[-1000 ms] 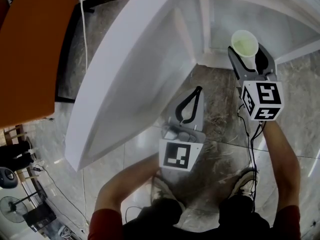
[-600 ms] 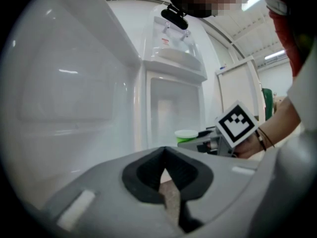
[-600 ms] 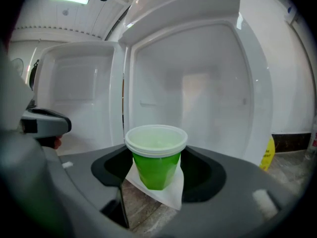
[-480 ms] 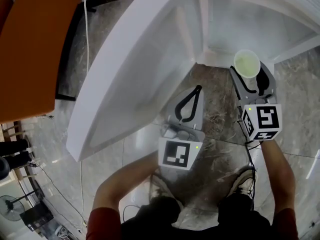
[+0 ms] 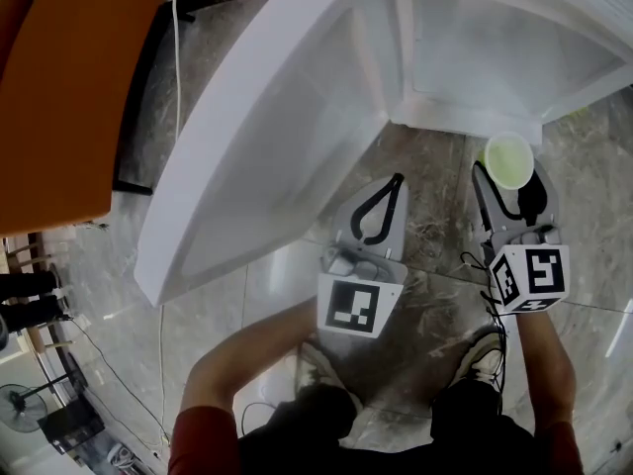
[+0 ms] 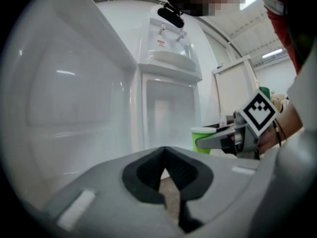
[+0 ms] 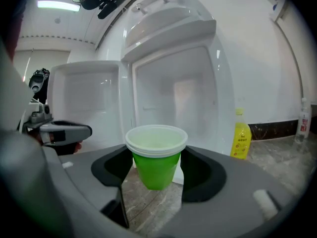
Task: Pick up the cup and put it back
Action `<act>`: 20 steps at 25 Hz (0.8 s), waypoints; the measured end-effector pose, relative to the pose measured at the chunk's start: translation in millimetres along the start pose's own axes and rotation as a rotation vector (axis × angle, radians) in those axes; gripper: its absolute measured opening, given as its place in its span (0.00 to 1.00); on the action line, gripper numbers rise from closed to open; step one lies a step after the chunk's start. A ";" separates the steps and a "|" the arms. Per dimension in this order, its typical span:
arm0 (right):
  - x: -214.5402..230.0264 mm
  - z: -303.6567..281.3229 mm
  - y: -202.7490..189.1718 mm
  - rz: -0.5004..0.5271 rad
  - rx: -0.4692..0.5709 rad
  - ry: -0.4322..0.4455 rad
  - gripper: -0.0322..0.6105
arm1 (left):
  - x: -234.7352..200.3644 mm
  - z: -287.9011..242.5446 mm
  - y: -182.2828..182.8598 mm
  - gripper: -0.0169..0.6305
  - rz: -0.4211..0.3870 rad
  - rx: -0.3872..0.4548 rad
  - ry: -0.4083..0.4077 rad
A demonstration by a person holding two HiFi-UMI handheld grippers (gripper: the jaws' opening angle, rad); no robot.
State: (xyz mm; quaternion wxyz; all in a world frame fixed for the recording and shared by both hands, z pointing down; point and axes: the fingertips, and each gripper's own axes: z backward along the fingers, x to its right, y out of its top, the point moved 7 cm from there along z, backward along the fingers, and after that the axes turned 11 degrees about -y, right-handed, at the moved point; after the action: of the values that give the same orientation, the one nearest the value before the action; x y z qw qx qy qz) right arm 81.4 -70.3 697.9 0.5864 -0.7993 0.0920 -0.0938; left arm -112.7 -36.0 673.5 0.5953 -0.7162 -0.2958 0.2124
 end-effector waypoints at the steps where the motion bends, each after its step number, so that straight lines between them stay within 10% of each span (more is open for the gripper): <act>1: 0.2 4.0 -0.2 -0.001 0.001 0.001 0.52 | 1.6 0.7 -0.9 0.03 0.001 -0.002 -0.002; 20: -9.8 69.7 -53.9 -0.027 -0.120 0.012 0.52 | 22.2 12.9 -22.2 0.03 -0.013 -0.074 -0.044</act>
State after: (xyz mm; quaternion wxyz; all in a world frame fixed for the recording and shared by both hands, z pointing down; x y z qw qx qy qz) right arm 91.9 12.3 728.3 0.5354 -0.8337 0.0902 -0.1008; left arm -108.6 -9.1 693.7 0.5630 -0.7312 -0.3210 0.2130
